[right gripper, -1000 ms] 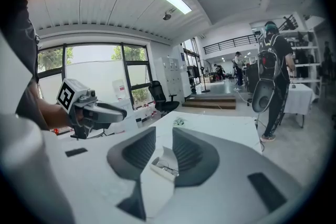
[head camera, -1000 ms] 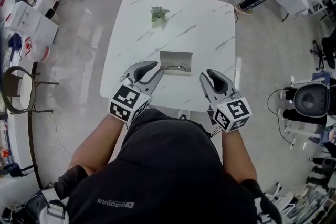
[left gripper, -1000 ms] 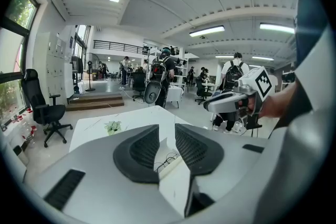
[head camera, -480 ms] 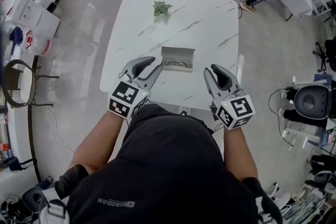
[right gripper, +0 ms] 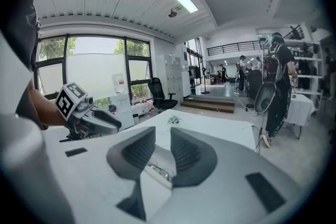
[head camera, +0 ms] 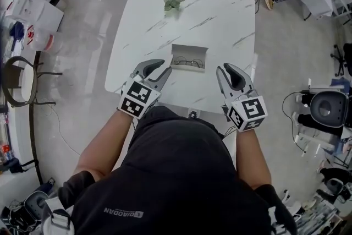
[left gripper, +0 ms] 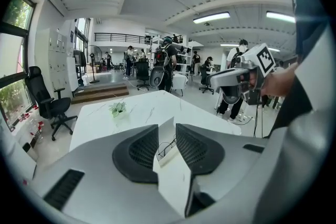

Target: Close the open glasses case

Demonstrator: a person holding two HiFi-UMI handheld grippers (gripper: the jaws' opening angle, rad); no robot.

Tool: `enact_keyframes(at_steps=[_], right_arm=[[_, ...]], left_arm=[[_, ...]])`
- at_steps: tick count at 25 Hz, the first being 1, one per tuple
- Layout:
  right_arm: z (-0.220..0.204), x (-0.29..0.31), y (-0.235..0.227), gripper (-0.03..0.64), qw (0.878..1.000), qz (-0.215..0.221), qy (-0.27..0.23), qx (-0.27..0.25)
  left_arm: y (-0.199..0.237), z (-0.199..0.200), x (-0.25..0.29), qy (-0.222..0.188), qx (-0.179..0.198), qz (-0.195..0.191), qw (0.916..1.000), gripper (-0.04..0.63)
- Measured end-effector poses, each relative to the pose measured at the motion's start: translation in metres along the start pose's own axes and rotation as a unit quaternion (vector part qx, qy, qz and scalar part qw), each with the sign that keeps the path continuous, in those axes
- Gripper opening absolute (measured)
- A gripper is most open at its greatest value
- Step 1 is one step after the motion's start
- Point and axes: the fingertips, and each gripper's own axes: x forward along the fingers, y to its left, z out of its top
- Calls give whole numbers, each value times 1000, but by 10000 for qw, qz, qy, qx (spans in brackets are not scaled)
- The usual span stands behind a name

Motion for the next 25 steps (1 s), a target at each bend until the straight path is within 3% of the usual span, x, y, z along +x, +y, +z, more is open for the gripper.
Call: enact_keyframes(at_steps=[11,21,25], right_arm=[[1,13,-9,87,10000,-76,2,-9],[-9,26,-10,87,9998,-70,195,18],[-10,27,-11,87,9997,-84,221,43]], left_arm=[[19,-82,54,700,51,1,9975,101],[17,-121,93,1244,443,-217,9910,100],[19,-127,100,1340,410,-257,9898,100]])
